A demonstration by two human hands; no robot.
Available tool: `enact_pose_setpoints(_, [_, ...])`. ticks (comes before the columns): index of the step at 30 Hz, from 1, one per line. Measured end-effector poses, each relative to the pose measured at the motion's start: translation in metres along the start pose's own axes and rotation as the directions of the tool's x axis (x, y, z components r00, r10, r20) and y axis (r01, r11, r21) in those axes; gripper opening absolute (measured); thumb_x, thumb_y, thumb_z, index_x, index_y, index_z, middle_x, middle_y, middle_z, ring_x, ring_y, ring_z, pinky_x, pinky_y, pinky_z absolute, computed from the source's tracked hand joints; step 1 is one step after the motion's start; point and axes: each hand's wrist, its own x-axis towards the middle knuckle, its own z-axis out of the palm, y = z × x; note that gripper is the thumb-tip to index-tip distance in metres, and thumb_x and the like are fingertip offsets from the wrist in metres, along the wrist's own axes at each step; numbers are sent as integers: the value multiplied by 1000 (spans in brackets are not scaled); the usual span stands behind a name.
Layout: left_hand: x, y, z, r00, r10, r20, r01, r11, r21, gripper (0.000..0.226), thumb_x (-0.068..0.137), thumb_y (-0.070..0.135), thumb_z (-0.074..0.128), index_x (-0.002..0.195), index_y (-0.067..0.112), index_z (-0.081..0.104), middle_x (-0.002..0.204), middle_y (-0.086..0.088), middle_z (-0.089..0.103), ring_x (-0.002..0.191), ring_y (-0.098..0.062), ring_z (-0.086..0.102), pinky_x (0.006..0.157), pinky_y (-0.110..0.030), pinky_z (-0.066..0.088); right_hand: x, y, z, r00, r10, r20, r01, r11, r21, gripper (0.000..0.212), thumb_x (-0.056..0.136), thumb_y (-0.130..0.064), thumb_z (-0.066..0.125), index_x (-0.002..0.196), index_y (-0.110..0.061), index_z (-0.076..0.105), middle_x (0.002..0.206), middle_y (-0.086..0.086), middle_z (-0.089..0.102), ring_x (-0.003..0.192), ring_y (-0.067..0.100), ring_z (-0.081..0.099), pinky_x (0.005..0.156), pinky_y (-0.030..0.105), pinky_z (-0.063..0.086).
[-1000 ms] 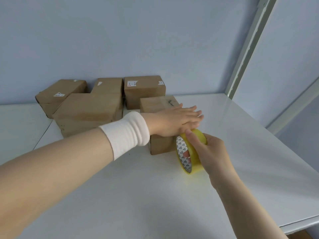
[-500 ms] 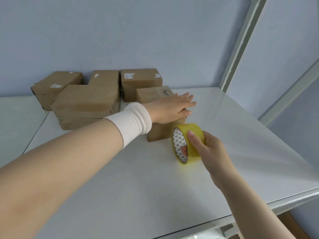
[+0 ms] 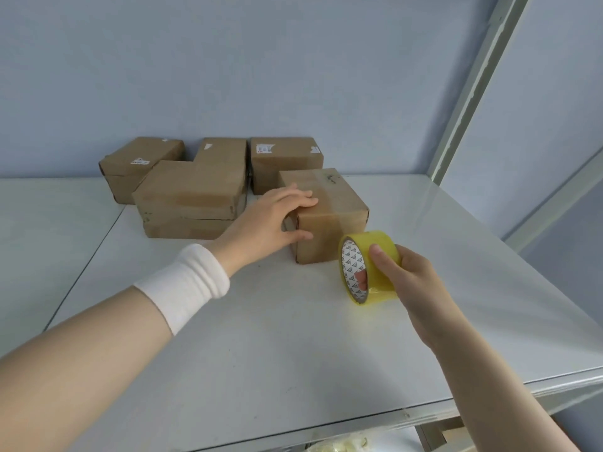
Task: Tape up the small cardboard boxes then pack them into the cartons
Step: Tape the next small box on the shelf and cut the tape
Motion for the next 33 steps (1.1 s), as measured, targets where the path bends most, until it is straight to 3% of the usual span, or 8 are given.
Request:
enact_pose_setpoints(3, [4,6,-10,1000,-20,3,20,1000,-21,55,80,31,70,131,21,52,137,7,49,129,-9,41,107,-27,36,-3,-13,-5,992,-34,118,23,995,97,15,88,-15,59,98,-5,64,77,3,73,68,13,67,57,18,51])
enact_pose_setpoints(6, [18,17,-31,997,-74,9,74,994,-74,44,81,35,69,123,31,57,114,23,55,98,9,51,85,-6,39,-2,-38,-10,975,-140,172,118,985,128,28,73,-16,61,100,-8,62,76,1,72,64,15,67,53,25,45])
enact_pose_setpoints(11, [41,30,-64,982,-168,82,165,985,45,33,89,40,58,121,35,54,98,30,51,93,7,51,63,9,26,18,-83,-8,945,-288,156,267,953,142,13,92,-23,55,90,-13,64,73,0,73,63,14,68,58,27,57])
enact_pose_setpoints(15, [47,35,-57,985,-154,80,149,987,67,72,79,58,58,141,32,34,150,2,26,137,-12,26,99,-12,21,47,-103,-2,962,-253,99,246,966,75,27,94,-33,53,89,-10,65,68,0,72,60,14,67,58,26,57])
enact_pose_setpoints(19, [51,31,-38,981,-82,173,25,951,309,101,66,61,70,147,29,19,156,3,2,141,-14,1,112,-31,10,72,-116,5,968,-240,76,238,971,31,33,92,-40,54,89,-10,65,69,-1,73,63,14,69,60,24,57])
enact_pose_setpoints(26, [61,14,-40,986,-144,77,155,976,-153,94,61,53,76,141,37,28,135,15,40,120,6,33,93,-5,26,91,-120,2,940,-277,200,229,946,231,33,79,-20,58,105,-2,62,85,9,72,77,24,68,68,33,57])
enact_pose_setpoints(30, [63,19,-29,991,-114,69,121,987,-109,65,71,51,72,128,29,49,135,11,47,126,-7,39,105,-24,32,100,-97,13,961,-255,103,240,960,145,22,92,-32,56,92,-12,66,76,5,71,77,21,67,87,38,52])
enact_pose_setpoints(33, [63,24,-19,991,-115,-70,101,979,-177,46,72,45,74,110,27,55,128,14,51,120,-5,45,93,-11,29,101,-89,20,965,-262,11,260,961,98,31,89,-45,56,83,-16,66,71,4,72,77,19,70,84,33,53])
